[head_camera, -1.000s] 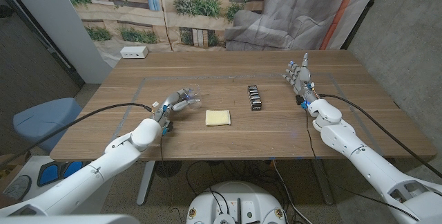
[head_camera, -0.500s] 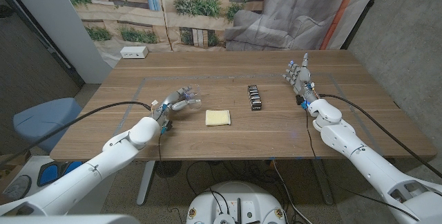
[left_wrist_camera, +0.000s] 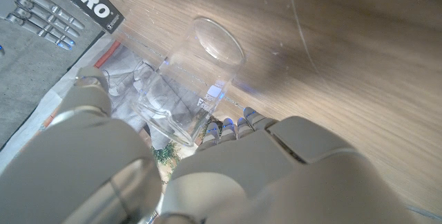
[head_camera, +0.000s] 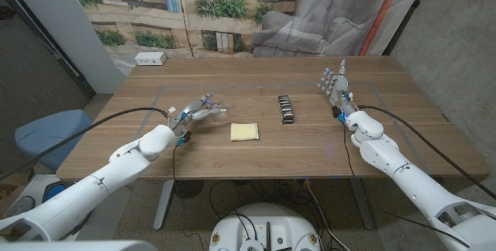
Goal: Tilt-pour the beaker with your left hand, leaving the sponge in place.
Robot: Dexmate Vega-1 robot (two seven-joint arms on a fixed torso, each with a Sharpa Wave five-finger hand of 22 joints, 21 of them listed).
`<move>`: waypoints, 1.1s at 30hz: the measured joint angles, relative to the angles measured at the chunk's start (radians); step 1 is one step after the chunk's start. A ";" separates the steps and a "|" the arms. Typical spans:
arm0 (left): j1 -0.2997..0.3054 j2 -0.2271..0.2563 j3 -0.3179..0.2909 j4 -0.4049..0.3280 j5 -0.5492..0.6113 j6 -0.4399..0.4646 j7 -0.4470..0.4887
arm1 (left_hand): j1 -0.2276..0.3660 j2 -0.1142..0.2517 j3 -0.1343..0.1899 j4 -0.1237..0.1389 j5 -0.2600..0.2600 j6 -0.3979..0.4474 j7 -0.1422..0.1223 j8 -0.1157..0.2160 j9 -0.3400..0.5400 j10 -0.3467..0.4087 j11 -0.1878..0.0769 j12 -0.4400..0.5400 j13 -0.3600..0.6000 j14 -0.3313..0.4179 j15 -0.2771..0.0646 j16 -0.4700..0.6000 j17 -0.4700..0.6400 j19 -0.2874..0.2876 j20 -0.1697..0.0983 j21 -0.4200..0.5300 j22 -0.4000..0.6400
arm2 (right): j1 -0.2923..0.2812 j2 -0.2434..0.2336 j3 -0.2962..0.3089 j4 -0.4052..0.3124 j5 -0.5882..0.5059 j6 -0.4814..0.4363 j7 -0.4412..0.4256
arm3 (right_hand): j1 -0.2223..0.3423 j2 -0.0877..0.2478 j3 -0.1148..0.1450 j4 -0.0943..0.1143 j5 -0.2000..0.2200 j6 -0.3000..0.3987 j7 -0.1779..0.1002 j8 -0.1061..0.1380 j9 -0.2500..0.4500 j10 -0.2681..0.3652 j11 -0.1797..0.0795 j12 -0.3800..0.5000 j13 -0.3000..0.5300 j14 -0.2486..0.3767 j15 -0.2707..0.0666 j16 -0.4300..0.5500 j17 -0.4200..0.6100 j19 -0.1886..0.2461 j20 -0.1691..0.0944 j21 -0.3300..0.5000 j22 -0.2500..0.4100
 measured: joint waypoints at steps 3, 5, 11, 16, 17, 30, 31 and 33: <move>-0.005 0.009 0.000 0.000 -0.007 -0.001 -0.017 | -0.004 -0.004 0.000 0.000 0.000 -0.024 0.005 0.000 0.000 -0.024 0.011 0.000 0.000 -0.003 0.008 0.000 0.000 -0.021 0.000 0.000 0.000 | 0.000 0.000 0.000 0.000 0.000 0.000 0.000 | 0.000 0.000 0.000 0.000 0.000 0.000 0.000 0.000 0.000 0.000 0.000 0.000 0.000 0.000 0.000 0.000 0.000 0.000 0.000 0.000 0.000; -0.009 0.018 -0.003 -0.001 -0.017 -0.006 -0.039 | -0.004 -0.004 0.000 0.000 0.000 -0.032 0.008 0.000 0.000 -0.036 0.016 0.000 0.000 -0.001 0.009 0.000 0.000 -0.032 0.003 0.000 0.000 | 0.000 0.000 0.000 0.000 0.000 0.000 0.000 | 0.000 0.000 0.000 0.000 0.000 0.000 0.000 0.000 0.000 0.000 0.000 0.000 0.000 0.000 0.000 0.000 0.000 0.000 0.000 0.000 0.000; -0.011 0.035 -0.015 -0.002 -0.035 -0.014 -0.066 | -0.005 -0.003 0.000 0.000 0.000 -0.033 0.009 0.000 0.000 -0.041 0.021 0.000 0.000 -0.001 0.009 0.000 0.000 -0.040 0.002 0.000 0.000 | 0.000 0.000 0.000 -0.001 0.000 0.000 0.000 | 0.000 0.000 0.000 0.000 0.000 0.000 0.000 0.000 0.000 0.000 0.000 0.000 0.000 0.000 0.000 0.000 0.000 0.000 0.000 0.000 0.000; -0.009 0.045 -0.029 -0.002 -0.054 -0.025 -0.078 | -0.017 0.002 -0.003 0.003 0.000 -0.033 0.009 0.004 0.000 -0.041 0.021 0.000 0.000 -0.001 0.009 0.000 0.000 -0.040 0.002 0.000 0.000 | 0.000 0.000 0.000 -0.001 0.000 0.000 0.000 | 0.000 0.000 0.000 0.000 0.000 0.000 0.000 0.000 0.000 0.000 0.000 0.000 0.000 0.000 0.000 0.000 0.000 0.000 0.000 0.000 0.000; -0.008 0.047 -0.033 -0.001 -0.058 -0.029 -0.080 | -0.017 0.001 -0.003 0.003 0.000 -0.033 0.009 0.004 0.000 -0.041 0.021 0.000 0.000 -0.001 0.009 0.000 0.000 -0.040 0.002 0.000 0.000 | 0.000 0.000 0.000 -0.001 0.000 0.000 0.000 | 0.000 0.000 0.000 0.000 0.000 0.000 0.000 0.000 0.000 0.000 0.000 0.000 0.000 0.000 0.000 0.000 0.001 0.000 0.000 0.000 0.000; -0.002 0.041 -0.073 0.019 -0.127 -0.056 -0.090 | -0.039 0.024 -0.007 0.008 -0.003 -0.022 -0.002 0.008 0.000 -0.041 0.021 0.003 0.000 -0.001 0.009 0.008 0.000 -0.040 0.002 0.000 0.000 | 0.000 0.000 0.000 -0.001 0.000 0.000 0.000 | 0.000 0.000 0.000 0.000 0.000 0.000 0.000 0.000 0.000 0.000 0.000 0.000 0.000 0.000 0.000 0.000 0.002 0.000 0.000 0.000 0.000; -0.002 0.036 -0.078 0.023 -0.136 -0.061 -0.090 | -0.043 0.027 -0.007 0.014 -0.007 -0.022 -0.002 0.011 0.000 -0.041 0.021 0.004 0.000 -0.001 0.009 0.009 0.000 -0.040 0.002 0.000 0.000 | 0.000 0.000 0.000 -0.001 0.000 0.000 0.000 | 0.000 0.000 0.000 0.000 0.000 0.000 0.000 0.000 0.000 0.000 0.000 0.000 0.000 0.000 0.000 0.000 0.002 0.000 0.000 0.000 0.000; -0.003 0.030 -0.081 0.030 -0.142 -0.066 -0.090 | -0.046 0.030 -0.005 0.017 -0.007 -0.014 -0.002 0.016 0.000 -0.041 0.014 0.004 0.000 -0.001 0.009 0.009 0.000 -0.040 0.002 0.000 0.000 | 0.000 0.000 0.000 -0.001 0.000 0.000 0.000 | 0.000 0.000 0.000 0.000 0.000 0.000 0.000 0.000 0.000 0.000 0.000 0.000 0.000 0.000 0.000 0.000 0.002 0.000 0.000 0.000 0.000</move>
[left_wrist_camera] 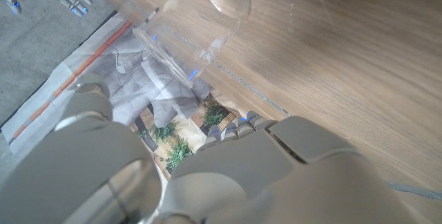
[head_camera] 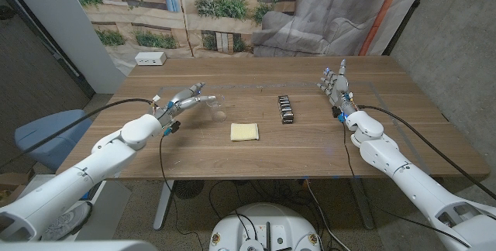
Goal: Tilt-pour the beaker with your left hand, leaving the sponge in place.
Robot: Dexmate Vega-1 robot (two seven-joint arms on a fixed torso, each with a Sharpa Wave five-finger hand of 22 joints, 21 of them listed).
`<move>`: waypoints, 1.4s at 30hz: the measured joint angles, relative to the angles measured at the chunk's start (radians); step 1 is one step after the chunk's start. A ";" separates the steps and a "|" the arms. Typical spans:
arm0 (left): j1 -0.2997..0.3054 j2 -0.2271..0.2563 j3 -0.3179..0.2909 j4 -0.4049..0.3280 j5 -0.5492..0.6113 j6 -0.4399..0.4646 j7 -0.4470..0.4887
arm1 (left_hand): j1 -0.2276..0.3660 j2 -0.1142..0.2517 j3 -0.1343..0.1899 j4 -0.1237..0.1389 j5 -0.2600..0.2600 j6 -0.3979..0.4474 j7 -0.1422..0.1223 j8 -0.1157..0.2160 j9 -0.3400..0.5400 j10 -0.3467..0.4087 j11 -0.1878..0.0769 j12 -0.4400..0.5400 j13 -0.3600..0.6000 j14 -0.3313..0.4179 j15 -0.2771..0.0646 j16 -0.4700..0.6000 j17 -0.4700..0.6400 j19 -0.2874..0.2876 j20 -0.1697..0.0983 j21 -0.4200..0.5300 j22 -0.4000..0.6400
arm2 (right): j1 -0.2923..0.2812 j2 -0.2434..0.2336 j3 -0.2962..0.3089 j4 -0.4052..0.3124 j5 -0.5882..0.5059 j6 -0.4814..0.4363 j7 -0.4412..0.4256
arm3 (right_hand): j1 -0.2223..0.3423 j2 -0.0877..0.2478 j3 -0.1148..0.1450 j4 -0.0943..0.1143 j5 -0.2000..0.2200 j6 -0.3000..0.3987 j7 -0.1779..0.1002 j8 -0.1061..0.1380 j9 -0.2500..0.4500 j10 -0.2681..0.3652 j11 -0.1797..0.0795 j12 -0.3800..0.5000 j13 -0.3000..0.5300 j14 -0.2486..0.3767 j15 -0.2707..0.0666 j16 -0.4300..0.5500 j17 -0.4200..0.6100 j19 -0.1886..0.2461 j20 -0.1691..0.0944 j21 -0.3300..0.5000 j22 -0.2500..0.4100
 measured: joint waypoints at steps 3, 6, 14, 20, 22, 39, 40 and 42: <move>-0.011 -0.014 -0.004 0.019 -0.016 -0.016 -0.005 | -0.007 0.007 0.000 0.000 0.000 0.004 0.001 0.000 0.000 0.000 0.000 0.004 0.000 0.000 0.000 0.004 0.000 0.000 0.000 0.002 0.000 | 0.000 0.000 0.000 0.000 0.000 0.000 0.000 | 0.000 0.000 0.000 0.000 0.000 0.000 0.000 0.000 0.000 0.000 0.000 0.000 0.000 0.000 0.000 0.000 0.000 0.000 0.000 0.000 0.000; -0.028 -0.035 -0.006 0.045 -0.029 -0.031 -0.010 | -0.013 0.013 -0.002 0.006 0.000 0.011 0.000 0.000 0.000 0.002 -0.002 0.004 0.000 0.000 0.000 0.004 0.000 0.000 0.000 0.004 0.000 | 0.000 0.000 0.000 0.000 0.000 0.000 0.000 | 0.000 0.000 0.000 0.000 0.000 0.000 0.000 0.000 0.000 0.000 0.000 0.000 0.000 0.000 0.000 0.000 0.000 0.000 0.000 0.000 0.000; -0.067 -0.103 -0.006 0.115 -0.072 -0.067 -0.011 | -0.048 0.037 0.000 0.016 -0.005 0.043 -0.009 0.008 0.000 0.027 -0.027 0.011 -0.005 0.000 -0.007 0.011 0.000 0.009 -0.003 0.012 0.000 | 0.000 0.000 0.000 0.000 0.000 0.000 0.000 | 0.000 0.000 0.000 0.000 0.000 0.000 0.000 0.000 0.000 0.000 0.000 0.000 0.000 0.000 0.000 0.000 0.000 0.000 0.000 0.000 0.000; -0.078 -0.139 -0.009 0.143 -0.098 -0.074 0.009 | -0.067 0.051 0.000 0.016 -0.007 0.078 -0.017 0.016 -0.005 0.053 -0.034 0.019 -0.005 -0.002 -0.010 0.015 -0.001 0.030 0.001 0.020 0.000 | 0.000 0.000 0.000 0.000 0.000 0.000 0.000 | 0.000 0.000 0.000 0.000 0.000 0.000 0.000 0.000 0.000 0.000 0.000 0.000 0.000 0.000 0.000 0.000 0.000 0.000 0.000 0.000 0.000; -0.078 -0.148 -0.011 0.150 -0.105 -0.075 0.017 | -0.076 0.058 0.000 0.016 -0.007 0.097 -0.021 0.016 -0.005 0.069 -0.039 0.019 -0.005 0.009 -0.020 0.015 -0.005 0.045 -0.002 0.020 0.000 | 0.000 0.000 0.000 0.000 0.000 -0.001 0.000 | 0.000 0.000 0.000 0.000 0.000 0.000 0.000 0.000 0.000 0.000 0.000 0.000 0.000 0.000 0.000 0.000 0.000 0.000 0.000 0.000 0.000; -0.079 -0.218 -0.021 0.205 -0.167 -0.091 0.049 | -0.127 0.110 0.013 0.020 -0.011 0.177 -0.045 0.023 -0.005 0.158 -0.078 0.027 -0.005 0.113 -0.059 0.023 -0.005 0.127 -0.002 0.027 0.000 | 0.000 0.000 0.000 -0.001 0.000 -0.001 0.000 | 0.000 0.000 0.000 0.000 0.000 0.000 0.000 0.000 0.000 0.000 0.000 0.000 0.000 0.000 0.000 0.000 -0.001 0.000 0.000 0.000 0.000; -0.083 -0.224 -0.021 0.212 -0.172 -0.096 0.046 | -0.125 0.112 0.013 0.020 -0.011 0.182 -0.045 0.023 -0.005 0.164 -0.080 0.027 -0.005 0.118 -0.060 0.022 -0.005 0.133 0.000 0.027 0.000 | 0.000 0.000 0.000 0.000 0.000 -0.001 0.000 | 0.000 0.000 0.000 0.000 0.000 0.000 0.000 0.000 0.000 0.000 0.000 0.000 0.000 0.000 0.000 0.000 -0.002 0.000 0.000 0.000 0.000; -0.086 -0.230 -0.021 0.221 -0.177 -0.100 0.041 | -0.129 0.124 0.013 0.020 -0.011 0.189 -0.042 0.023 -0.005 0.172 -0.082 0.027 -0.005 0.129 -0.064 0.023 -0.005 0.148 0.003 0.033 0.000 | 0.000 0.000 0.000 -0.001 0.000 -0.001 0.000 | 0.000 0.000 0.000 0.000 0.000 0.000 0.000 0.000 0.000 0.000 0.000 0.000 0.000 0.000 0.000 0.000 -0.003 0.000 0.000 0.000 0.000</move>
